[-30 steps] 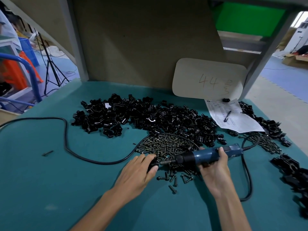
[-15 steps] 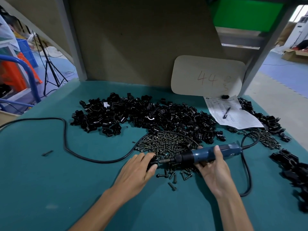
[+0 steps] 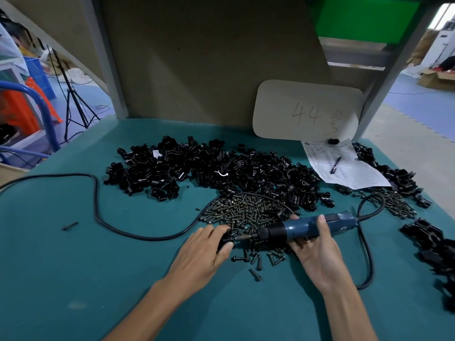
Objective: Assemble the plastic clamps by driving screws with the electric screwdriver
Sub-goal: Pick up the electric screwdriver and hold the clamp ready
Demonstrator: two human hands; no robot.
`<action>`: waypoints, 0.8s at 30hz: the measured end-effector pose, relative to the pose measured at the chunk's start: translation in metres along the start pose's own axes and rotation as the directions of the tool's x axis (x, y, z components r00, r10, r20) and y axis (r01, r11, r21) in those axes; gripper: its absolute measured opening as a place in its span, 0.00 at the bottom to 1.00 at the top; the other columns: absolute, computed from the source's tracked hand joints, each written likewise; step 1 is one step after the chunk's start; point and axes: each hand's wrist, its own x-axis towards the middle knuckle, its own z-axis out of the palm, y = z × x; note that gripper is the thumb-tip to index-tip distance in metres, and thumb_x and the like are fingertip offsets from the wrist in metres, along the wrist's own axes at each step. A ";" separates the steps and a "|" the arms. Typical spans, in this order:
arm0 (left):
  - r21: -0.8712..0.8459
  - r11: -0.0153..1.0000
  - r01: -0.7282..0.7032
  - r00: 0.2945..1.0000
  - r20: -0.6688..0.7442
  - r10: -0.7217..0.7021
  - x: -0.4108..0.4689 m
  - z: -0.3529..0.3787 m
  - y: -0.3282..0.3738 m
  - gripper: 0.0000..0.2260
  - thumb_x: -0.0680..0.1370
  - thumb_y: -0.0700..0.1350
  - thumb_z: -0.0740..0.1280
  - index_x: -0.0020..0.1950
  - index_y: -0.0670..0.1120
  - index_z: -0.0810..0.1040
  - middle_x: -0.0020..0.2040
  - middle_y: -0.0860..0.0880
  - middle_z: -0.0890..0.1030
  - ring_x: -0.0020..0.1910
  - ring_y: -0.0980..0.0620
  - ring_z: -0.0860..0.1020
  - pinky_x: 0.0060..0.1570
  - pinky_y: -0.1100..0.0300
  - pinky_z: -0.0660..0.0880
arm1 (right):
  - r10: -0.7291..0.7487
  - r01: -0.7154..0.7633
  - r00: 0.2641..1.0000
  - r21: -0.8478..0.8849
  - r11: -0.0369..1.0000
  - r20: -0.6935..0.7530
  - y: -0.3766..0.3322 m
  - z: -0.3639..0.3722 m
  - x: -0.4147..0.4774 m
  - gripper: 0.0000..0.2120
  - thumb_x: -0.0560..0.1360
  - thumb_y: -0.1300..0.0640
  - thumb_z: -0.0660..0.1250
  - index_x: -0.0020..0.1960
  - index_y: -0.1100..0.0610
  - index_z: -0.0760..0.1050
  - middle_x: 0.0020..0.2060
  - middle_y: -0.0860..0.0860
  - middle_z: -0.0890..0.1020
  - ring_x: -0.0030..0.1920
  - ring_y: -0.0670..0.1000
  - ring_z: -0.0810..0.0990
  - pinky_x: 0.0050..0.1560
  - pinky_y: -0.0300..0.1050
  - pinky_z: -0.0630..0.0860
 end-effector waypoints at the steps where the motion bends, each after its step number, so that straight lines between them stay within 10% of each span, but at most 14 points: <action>1: 0.000 1.000 -0.002 1.000 -0.004 0.002 0.000 0.000 0.000 0.23 0.81 0.68 0.38 0.68 0.60 0.61 0.50 0.59 0.68 0.47 0.57 0.66 0.46 0.60 0.67 | 0.002 -0.002 1.000 -0.001 1.000 -0.003 0.000 0.000 0.000 0.21 0.79 0.43 0.64 0.64 0.57 0.72 0.62 0.61 0.83 0.62 0.58 0.83 0.57 0.53 0.83; 24: 0.022 1.000 0.014 1.000 0.022 -0.015 0.000 -0.002 0.004 0.24 0.82 0.65 0.41 0.71 0.56 0.61 0.53 0.59 0.70 0.50 0.56 0.67 0.52 0.57 0.70 | 0.015 -0.014 0.999 0.020 1.000 -0.037 0.000 0.004 -0.001 0.34 0.78 0.42 0.63 0.74 0.64 0.66 0.66 0.63 0.79 0.65 0.60 0.81 0.58 0.53 0.83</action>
